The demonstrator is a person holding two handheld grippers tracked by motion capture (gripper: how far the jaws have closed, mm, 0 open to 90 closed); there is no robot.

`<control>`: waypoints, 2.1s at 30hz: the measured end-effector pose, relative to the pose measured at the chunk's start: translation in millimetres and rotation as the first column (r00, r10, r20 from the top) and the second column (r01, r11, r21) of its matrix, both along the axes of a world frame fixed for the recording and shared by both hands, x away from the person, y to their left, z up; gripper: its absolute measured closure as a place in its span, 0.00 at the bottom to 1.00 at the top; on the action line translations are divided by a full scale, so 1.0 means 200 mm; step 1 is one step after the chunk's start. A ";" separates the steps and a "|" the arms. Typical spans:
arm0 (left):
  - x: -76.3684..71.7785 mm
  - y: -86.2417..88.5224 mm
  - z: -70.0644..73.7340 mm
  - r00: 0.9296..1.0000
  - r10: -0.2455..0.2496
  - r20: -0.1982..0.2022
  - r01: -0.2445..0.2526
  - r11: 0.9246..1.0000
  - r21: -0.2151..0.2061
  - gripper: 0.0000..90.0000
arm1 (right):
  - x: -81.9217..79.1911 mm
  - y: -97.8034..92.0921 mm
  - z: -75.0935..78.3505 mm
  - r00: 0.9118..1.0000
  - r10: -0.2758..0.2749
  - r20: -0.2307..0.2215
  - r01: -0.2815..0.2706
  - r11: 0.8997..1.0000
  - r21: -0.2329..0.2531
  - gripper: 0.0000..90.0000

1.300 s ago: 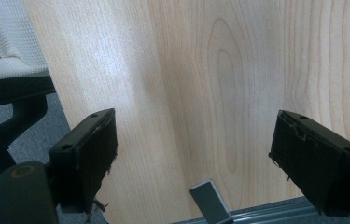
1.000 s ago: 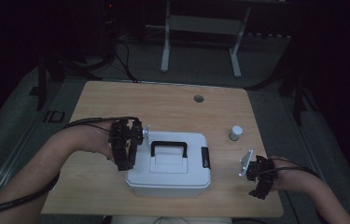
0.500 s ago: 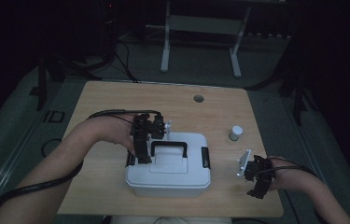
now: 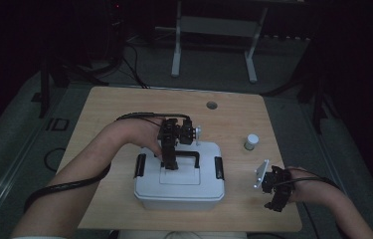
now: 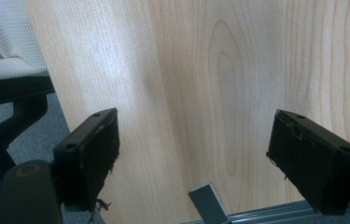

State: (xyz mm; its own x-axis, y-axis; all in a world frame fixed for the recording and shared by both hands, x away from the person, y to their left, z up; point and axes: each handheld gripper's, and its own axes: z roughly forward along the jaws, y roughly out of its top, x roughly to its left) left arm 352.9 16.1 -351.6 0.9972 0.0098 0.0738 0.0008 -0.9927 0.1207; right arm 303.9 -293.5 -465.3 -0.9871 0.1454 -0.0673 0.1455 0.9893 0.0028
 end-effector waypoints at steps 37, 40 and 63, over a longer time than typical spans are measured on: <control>0.00 -0.05 -0.02 0.992 -0.013 -0.122 0.017 1.000 0.027 0.93 | 0.00 0.02 -0.01 1.000 0.019 0.002 -0.019 1.000 0.013 0.21; 0.00 -0.05 0.01 0.993 -0.024 -0.118 0.027 0.999 0.022 0.93 | 0.00 0.02 0.00 1.000 0.016 0.001 -0.016 1.000 0.015 0.21; -0.03 0.14 0.21 0.997 0.019 -0.068 -0.020 1.000 -0.021 0.93 | 0.00 0.03 0.00 0.999 -0.032 0.002 0.032 0.999 0.026 0.12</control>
State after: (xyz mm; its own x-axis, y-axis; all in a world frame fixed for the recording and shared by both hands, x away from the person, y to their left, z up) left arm 346.2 45.0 -309.7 0.9995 0.0301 0.0054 0.0291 -0.9896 0.1409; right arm 303.2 -288.2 -465.9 -0.9817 0.1789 -0.0657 0.1774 0.9837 0.0287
